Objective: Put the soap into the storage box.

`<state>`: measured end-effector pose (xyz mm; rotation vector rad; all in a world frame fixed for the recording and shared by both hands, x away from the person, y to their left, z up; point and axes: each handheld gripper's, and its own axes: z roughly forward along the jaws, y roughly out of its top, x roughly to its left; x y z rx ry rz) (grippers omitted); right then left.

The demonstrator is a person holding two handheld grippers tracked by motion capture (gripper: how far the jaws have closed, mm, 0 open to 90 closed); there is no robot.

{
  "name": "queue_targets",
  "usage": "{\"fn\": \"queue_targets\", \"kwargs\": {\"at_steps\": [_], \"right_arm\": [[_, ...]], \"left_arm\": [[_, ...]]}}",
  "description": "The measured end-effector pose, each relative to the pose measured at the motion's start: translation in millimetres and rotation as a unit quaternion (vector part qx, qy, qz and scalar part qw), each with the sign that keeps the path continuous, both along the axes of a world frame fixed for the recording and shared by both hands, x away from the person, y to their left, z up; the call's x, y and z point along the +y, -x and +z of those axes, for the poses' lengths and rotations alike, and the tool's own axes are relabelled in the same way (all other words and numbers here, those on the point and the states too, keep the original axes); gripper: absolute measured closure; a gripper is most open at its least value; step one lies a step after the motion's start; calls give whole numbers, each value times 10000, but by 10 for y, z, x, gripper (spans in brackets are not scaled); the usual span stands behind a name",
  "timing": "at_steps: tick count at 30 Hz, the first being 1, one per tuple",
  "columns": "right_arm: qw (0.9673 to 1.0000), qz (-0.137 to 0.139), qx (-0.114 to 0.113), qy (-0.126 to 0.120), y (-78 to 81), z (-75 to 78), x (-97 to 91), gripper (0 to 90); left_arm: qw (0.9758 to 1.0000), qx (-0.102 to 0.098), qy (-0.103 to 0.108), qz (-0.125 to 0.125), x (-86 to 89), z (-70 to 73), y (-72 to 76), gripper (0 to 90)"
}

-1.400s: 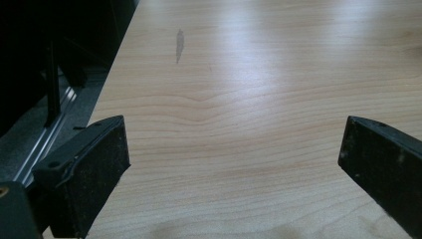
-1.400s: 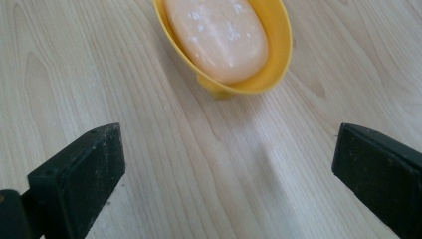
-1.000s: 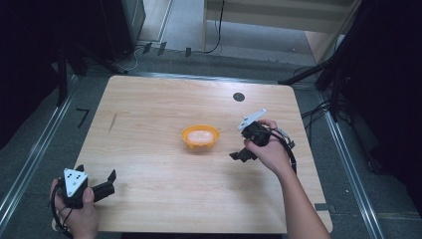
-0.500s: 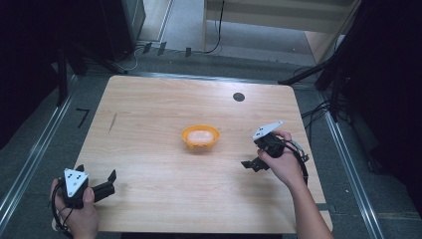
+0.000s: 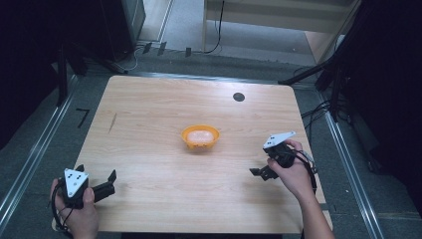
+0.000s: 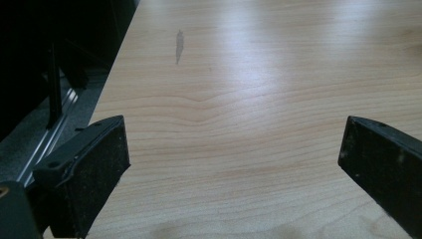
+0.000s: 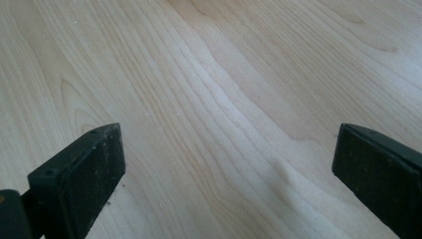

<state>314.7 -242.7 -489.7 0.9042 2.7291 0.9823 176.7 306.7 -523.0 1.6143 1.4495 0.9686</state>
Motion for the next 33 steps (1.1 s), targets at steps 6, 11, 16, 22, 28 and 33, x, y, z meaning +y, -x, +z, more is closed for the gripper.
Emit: {"fn": "queue_targets", "kwargs": {"at_steps": [6, 11, 16, 22, 28, 33], "right_arm": [[9997, -178, -65, -146, 117, -87, -190, 10], [9994, -270, -91, -220, 202, -122, -288, 9], [9985, -440, -127, -313, 308, -164, -420, 9], [9958, -739, -208, -506, 467, -233, -633, 8], [9939, -883, -274, -597, 576, -265, -745, 8], [9914, -1058, -335, -689, 723, -306, -855, 8]], "left_arm": [[10000, -5, -9, 1, -2, -1, 0, 0], [10000, -5, -29, -2, -6, -1, -1, 0], [10000, -1, -24, 2, -14, -2, 1, 0], [10000, 1, -39, -14, -16, -2, 1, 0], [10000, -3, -41, -14, -18, -3, 1, 0], [10000, 1, -51, -10, -19, -2, 3, 0]]}}
